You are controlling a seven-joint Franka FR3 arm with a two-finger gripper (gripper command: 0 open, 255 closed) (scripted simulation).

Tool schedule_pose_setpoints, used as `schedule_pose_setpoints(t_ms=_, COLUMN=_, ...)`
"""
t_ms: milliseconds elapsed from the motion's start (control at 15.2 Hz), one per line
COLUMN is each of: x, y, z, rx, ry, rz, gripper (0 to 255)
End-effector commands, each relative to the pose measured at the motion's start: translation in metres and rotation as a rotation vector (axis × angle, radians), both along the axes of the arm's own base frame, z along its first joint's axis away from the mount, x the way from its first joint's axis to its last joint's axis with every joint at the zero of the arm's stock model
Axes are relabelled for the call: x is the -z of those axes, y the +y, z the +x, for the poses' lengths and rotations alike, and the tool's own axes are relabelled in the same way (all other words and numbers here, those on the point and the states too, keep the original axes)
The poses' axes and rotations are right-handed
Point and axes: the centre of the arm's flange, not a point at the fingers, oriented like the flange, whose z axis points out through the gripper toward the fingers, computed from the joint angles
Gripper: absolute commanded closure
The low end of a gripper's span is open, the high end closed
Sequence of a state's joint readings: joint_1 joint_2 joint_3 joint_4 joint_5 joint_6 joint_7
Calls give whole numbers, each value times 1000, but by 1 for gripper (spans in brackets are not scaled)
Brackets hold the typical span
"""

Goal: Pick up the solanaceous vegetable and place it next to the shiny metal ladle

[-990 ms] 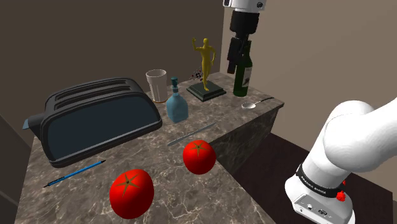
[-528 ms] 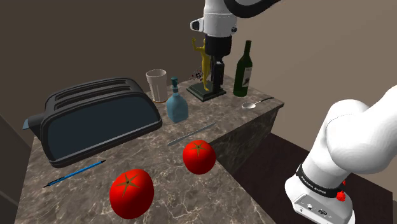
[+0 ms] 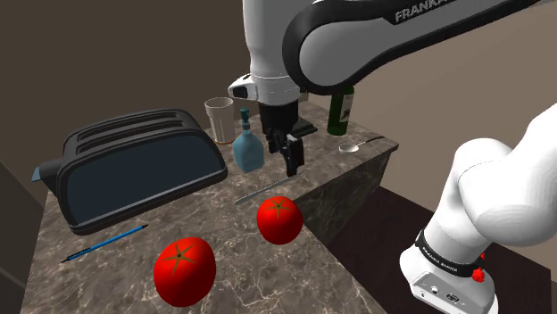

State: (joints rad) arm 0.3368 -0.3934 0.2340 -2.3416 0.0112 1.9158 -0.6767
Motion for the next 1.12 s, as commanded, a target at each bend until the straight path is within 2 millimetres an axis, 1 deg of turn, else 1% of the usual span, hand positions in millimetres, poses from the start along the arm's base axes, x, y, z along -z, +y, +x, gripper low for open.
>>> schedule_pose_setpoints(t_ms=0, x=15, y=23, z=-9, rx=-119, ry=9, rz=-22, gripper=0)
schedule_pose_setpoints(t_ms=198, x=42, y=51, z=-27, rx=-289, ry=22, rz=-55, gripper=0)
schedule_pose_setpoints(t_ms=660, x=79, y=46, z=-26, rx=-289, ry=22, rz=-55, gripper=0)
schedule_pose_setpoints(t_ms=726, x=82, y=45, z=-26, rx=-289, ry=22, rz=-55, gripper=0)
schedule_pose_setpoints(t_ms=1056, x=82, y=45, z=-26, rx=-289, ry=22, rz=-55, gripper=0)
